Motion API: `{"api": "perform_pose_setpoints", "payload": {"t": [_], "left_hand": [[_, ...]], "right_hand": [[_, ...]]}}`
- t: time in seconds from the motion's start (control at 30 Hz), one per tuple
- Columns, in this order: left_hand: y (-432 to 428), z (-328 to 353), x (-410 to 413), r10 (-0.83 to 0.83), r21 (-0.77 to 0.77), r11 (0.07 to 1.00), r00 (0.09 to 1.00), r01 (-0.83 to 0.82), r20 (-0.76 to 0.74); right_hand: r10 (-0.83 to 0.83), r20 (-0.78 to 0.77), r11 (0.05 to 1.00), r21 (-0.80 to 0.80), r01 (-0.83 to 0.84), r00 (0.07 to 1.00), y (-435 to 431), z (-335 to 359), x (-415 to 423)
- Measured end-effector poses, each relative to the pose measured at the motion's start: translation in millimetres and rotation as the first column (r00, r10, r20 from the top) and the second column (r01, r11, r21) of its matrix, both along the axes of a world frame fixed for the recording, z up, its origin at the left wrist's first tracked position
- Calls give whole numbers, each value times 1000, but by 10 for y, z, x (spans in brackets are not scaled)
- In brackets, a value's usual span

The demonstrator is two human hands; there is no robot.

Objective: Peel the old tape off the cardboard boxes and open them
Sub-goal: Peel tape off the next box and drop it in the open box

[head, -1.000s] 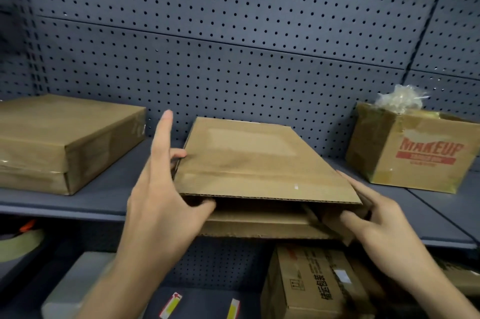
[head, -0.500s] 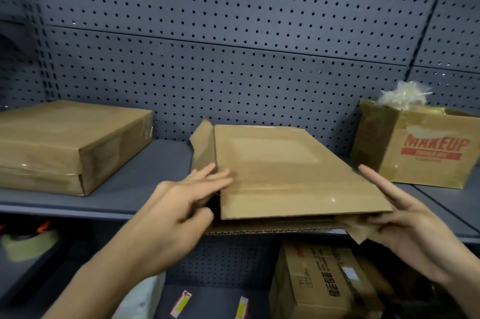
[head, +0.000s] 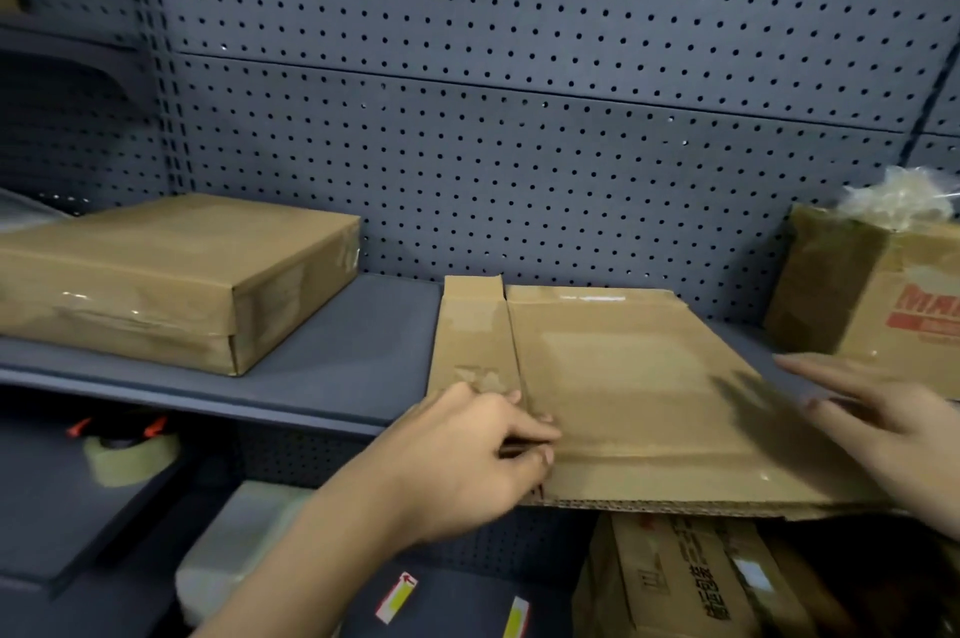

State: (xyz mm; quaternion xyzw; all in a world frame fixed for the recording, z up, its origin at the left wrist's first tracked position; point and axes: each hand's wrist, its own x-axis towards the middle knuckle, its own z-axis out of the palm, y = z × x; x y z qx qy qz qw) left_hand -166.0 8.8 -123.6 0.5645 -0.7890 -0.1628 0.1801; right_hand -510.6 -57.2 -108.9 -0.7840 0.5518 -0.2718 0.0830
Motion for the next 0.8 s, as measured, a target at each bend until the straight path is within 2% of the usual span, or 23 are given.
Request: {"api": "perform_pose_setpoints", "payload": {"t": [0.03, 0.1, 0.23, 0.33, 0.47, 0.53, 0.67, 0.8], "left_hand": [[-18, 28, 13, -5, 20, 1000, 1000, 4, 17], [-48, 83, 52, -7, 52, 999, 1000, 6, 30], [-153, 129, 55, -2, 103, 995, 1000, 0, 20], [-266, 122, 36, 23, 175, 984, 993, -43, 116], [-440, 162, -16, 79, 239, 965, 987, -112, 141], [-522, 134, -44, 88, 206, 971, 982, -123, 169], [-556, -19, -120, 124, 77, 984, 935, -158, 331], [-555, -104, -136, 145, 56, 983, 924, -175, 354]], "right_hand": [[2, -141, 999, -32, -7, 990, -78, 19, 151], [30, -284, 999, 52, -16, 958, -178, 46, 409], [152, -363, 971, 230, -70, 919, -373, 5, 781], [147, -424, 950, 312, -8, 894, -414, -63, 923], [135, -384, 956, 292, -18, 913, -431, -219, 868], [131, -372, 957, 288, -20, 919, -429, -222, 860], [125, -367, 960, 278, -19, 922, -445, -250, 854], [117, -366, 955, 295, -5, 923, -400, -208, 900]]}}
